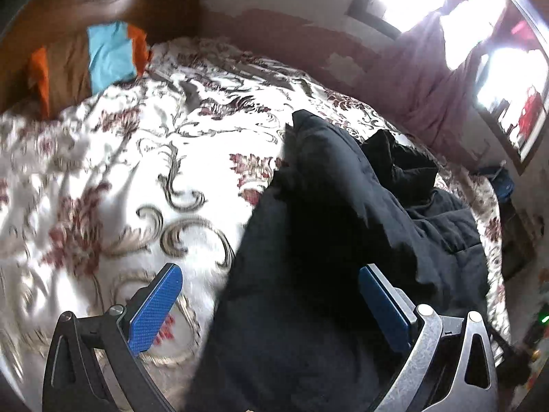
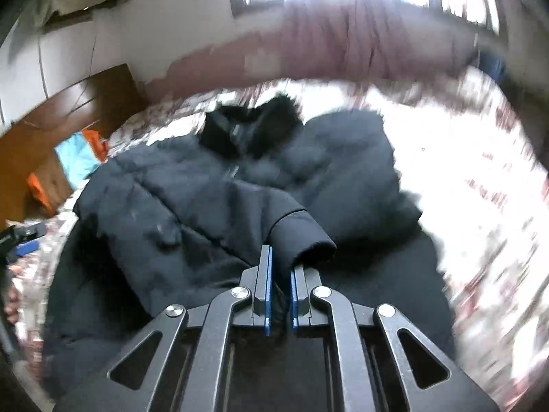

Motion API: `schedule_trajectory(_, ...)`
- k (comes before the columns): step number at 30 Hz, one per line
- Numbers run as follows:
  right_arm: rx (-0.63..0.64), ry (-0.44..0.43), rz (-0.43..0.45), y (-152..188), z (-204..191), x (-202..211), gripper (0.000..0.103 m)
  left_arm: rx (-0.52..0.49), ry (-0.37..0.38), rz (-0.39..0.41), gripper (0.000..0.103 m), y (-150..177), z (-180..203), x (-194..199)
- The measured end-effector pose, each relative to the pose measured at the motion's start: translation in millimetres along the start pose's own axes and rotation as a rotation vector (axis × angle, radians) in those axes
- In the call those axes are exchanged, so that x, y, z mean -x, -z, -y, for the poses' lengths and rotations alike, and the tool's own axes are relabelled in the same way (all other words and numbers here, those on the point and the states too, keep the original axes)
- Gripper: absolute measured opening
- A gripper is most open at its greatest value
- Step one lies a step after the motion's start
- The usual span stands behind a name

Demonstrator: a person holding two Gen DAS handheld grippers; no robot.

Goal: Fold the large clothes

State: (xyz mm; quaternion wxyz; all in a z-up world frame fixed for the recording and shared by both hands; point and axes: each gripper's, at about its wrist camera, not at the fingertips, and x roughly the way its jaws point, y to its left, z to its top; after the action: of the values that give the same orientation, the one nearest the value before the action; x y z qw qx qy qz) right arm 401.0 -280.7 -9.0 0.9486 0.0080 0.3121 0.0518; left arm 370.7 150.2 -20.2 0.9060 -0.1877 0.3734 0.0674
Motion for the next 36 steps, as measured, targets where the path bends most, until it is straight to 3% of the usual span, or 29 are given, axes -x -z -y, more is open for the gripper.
schedule_trajectory(4,-0.012,0.117,0.016,-22,23,-4,0.008,-0.049,-0.005,0.001,0.103,-5,8,-6)
schedule_trajectory(6,-0.007,0.11,-0.037,-22,29,-17,0.014,-0.059,-0.012,0.0,0.103,-11,11,-14)
schedule_trajectory(8,0.012,0.139,-0.027,-18,27,-19,0.021,-0.068,-0.025,0.001,0.103,-14,17,-22)
schedule_trajectory(12,0.03,0.125,0.058,-24,18,-14,0.054,-0.078,-0.012,0.024,0.103,-25,34,-40)
schedule_trajectory(15,0.086,0.062,0.045,-31,0,-30,0.054,-0.09,0.025,0.048,0.103,-39,55,-52)
schedule_trajectory(20,0.163,-0.038,-0.055,-31,-24,-73,0.054,-0.194,-0.01,0.038,0.103,-49,102,-82)
schedule_trajectory(25,0.175,-0.053,-0.14,-7,-30,-106,0.057,-0.336,-0.153,-0.028,0.103,-30,122,-126)
schedule_trajectory(29,0.176,-0.059,-0.132,5,-30,-110,0.059,-0.426,-0.175,0.076,0.103,-5,125,-124)
schedule_trajectory(36,0.252,0.034,-0.117,16,-45,-118,0.059,-0.498,-0.27,0.125,0.103,14,136,-132)
